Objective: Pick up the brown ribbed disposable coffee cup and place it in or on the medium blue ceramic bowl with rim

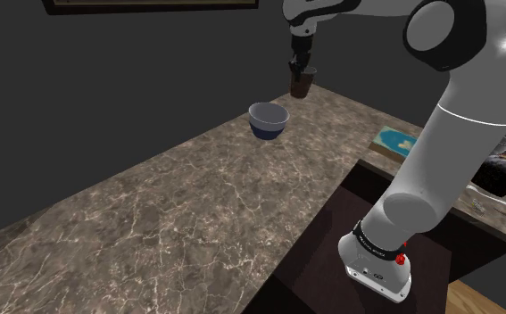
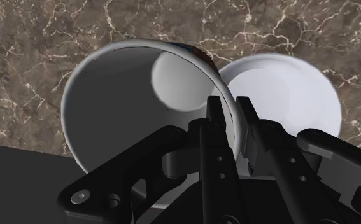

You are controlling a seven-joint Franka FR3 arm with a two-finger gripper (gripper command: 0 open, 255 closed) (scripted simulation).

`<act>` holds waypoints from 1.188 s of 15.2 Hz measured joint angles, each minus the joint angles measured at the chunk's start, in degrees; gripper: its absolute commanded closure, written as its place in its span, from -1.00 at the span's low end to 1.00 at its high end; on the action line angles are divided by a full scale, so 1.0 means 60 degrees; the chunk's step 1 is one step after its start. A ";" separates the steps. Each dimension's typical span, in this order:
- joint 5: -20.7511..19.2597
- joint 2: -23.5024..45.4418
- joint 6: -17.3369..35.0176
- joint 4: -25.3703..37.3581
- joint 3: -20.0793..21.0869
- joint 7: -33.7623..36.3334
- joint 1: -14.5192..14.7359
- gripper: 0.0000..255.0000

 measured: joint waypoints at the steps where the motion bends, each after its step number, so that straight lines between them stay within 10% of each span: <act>1: 0.0023 0.0069 -0.0107 0.0148 0.0078 0.0153 0.0094 1.00; 9: 0.0276 0.0993 -0.1167 0.1891 0.0700 0.1421 0.0872 1.00; 18: 0.0285 0.1108 -0.0177 0.0983 0.0750 0.1649 0.0931 1.00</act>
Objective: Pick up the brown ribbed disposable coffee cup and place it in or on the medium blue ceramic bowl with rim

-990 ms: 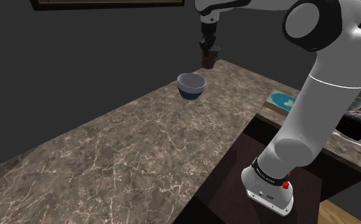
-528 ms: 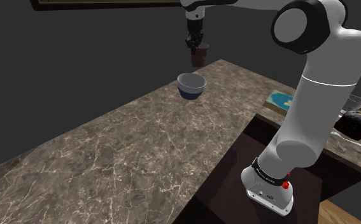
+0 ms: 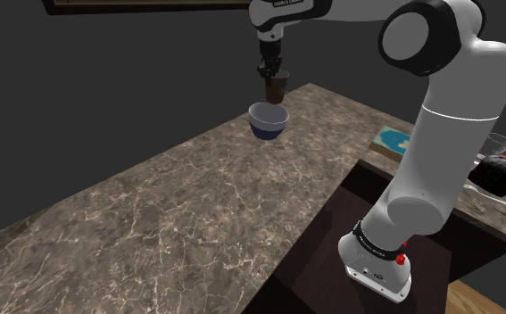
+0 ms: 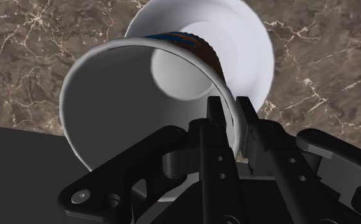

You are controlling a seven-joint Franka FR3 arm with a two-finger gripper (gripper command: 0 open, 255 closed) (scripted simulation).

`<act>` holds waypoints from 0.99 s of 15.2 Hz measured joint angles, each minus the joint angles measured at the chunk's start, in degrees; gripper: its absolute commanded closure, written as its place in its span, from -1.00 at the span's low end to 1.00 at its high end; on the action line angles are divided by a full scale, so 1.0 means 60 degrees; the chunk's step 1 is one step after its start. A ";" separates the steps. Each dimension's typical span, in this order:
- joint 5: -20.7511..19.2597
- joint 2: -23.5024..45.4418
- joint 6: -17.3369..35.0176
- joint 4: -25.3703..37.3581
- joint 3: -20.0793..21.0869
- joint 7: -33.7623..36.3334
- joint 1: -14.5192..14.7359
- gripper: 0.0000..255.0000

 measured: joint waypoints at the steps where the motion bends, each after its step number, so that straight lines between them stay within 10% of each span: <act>1: 0.0006 0.0033 0.0118 -0.0085 -0.0002 0.0000 -0.0009 1.00; 15: 0.0017 0.0224 0.1339 -0.1126 0.0015 0.0139 -0.0016 1.00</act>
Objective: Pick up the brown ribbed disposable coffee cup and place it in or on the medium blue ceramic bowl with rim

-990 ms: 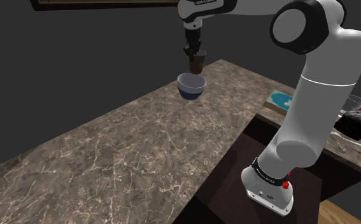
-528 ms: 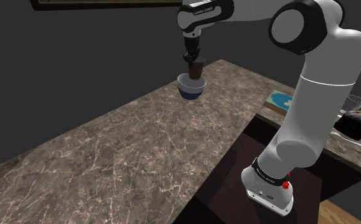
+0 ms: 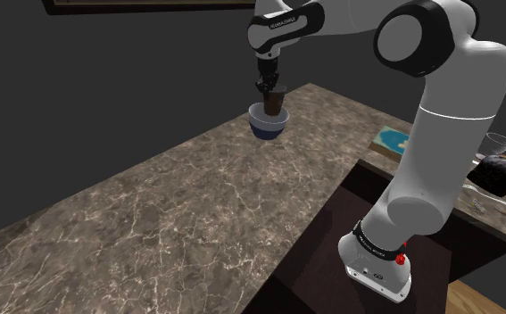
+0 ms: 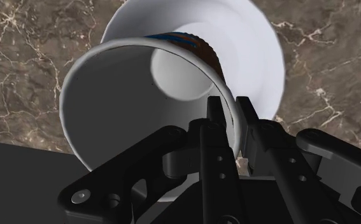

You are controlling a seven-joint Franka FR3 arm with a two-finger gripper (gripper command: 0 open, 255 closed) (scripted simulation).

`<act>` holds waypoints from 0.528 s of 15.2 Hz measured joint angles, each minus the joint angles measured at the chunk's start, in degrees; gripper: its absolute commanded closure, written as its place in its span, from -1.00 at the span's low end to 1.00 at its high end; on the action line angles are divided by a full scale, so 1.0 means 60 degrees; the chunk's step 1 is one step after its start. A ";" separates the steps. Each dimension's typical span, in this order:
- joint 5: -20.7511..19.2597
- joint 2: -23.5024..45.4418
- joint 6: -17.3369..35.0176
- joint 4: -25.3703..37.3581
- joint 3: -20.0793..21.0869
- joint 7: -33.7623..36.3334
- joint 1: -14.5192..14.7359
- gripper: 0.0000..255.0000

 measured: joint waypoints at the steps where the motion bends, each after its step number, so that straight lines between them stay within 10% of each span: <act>1: 0.0000 0.0000 0.0002 -0.0002 0.0000 0.0000 0.0000 1.00; 2: 0.0000 0.0000 0.0004 -0.0003 0.0000 0.0000 0.0000 1.00; 3: 0.0000 0.0000 0.0004 -0.0003 0.0000 0.0000 0.0000 -1.00; 8: 0.0000 0.0000 0.0006 -0.0001 0.0000 0.0000 0.0000 -1.00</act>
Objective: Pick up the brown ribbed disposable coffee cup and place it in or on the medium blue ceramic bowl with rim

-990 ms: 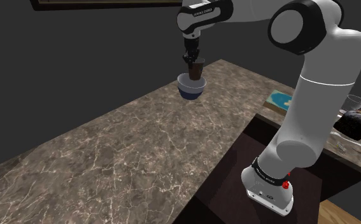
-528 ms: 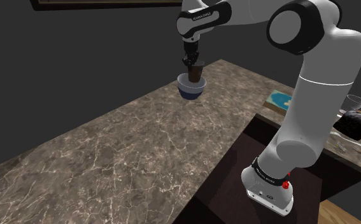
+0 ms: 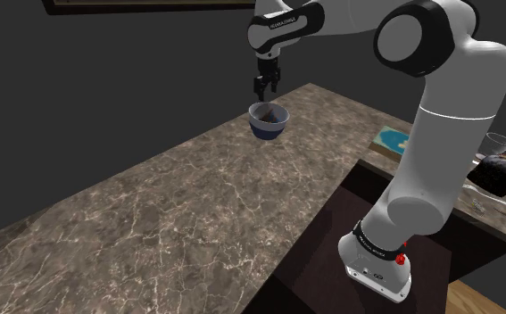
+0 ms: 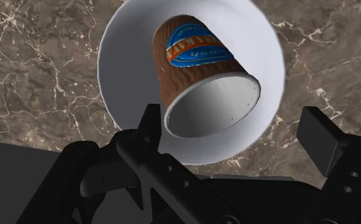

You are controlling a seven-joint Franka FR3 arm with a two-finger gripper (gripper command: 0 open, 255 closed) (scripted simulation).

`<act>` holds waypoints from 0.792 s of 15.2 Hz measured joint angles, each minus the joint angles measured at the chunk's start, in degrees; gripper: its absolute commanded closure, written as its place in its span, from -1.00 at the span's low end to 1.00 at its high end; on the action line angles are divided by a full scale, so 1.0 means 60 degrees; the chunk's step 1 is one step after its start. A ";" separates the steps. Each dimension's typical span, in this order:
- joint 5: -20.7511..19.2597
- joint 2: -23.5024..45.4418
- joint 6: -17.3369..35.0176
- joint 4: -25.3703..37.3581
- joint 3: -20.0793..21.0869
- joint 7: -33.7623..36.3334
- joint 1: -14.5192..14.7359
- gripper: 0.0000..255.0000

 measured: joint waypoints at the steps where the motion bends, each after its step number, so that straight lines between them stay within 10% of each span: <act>1: 0.0000 0.0000 0.0000 0.0000 0.0000 0.0000 0.0000 -1.00; 12: -0.0001 -0.0130 -0.1171 0.1036 0.0034 -0.0008 0.0081 -1.00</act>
